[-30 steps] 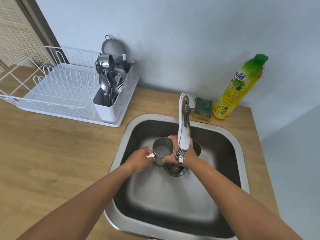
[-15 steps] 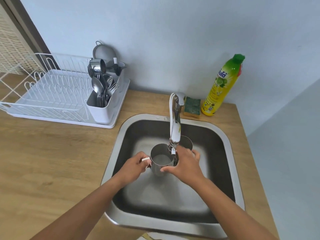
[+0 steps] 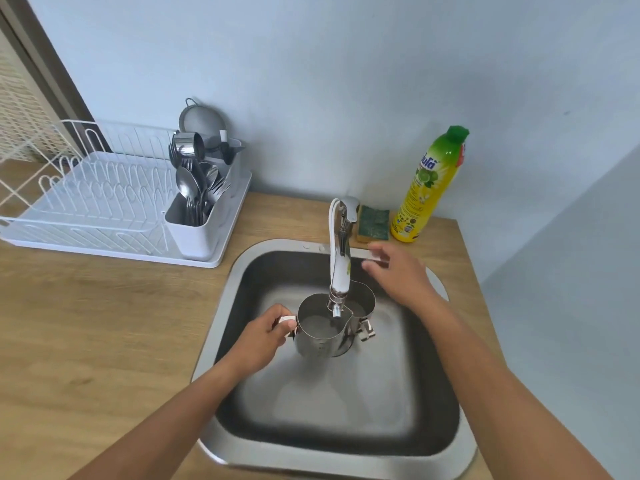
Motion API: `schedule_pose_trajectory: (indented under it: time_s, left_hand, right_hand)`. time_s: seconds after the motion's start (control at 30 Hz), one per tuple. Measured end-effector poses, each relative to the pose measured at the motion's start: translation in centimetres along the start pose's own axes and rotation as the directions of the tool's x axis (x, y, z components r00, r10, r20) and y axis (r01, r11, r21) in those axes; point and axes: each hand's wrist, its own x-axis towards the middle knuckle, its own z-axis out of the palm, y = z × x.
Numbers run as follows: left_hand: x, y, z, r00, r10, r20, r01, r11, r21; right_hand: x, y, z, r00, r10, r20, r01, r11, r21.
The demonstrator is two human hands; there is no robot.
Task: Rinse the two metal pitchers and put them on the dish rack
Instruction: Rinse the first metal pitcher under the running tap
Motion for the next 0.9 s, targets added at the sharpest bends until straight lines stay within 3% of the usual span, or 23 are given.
schedule_pose_trajectory:
  time_s: [0.07, 0.23, 0.43, 0.9]
  left_hand:
    - [0.1, 0.1, 0.0, 1.0, -0.007, 0.0, 0.007, 1.0, -0.01]
    - [0.2, 0.8, 0.1, 1.0, -0.009, 0.008, 0.01, 0.999, -0.039]
    - [0.5, 1.1, -0.2, 1.0, 0.016, -0.003, -0.016, 1.0, -0.008]
    - [0.6, 0.5, 0.0, 1.0, 0.023, 0.006, -0.023, 0.999, 0.049]
  right_hand:
    - [2.1, -1.7, -0.4, 0.994, -0.082, -0.069, 0.082, 0.997, -0.011]
    - [7.1, -3.7, 0.1, 0.98, -0.194, 0.046, 0.199, 0.939, -0.281]
    - [9.6, -2.9, 1.3, 0.965, -0.229, 0.125, 0.261, 0.843, -0.471]
    - [10.3, -2.6, 1.4, 0.94, -0.321, 0.115, 0.325, 0.743, -0.585]
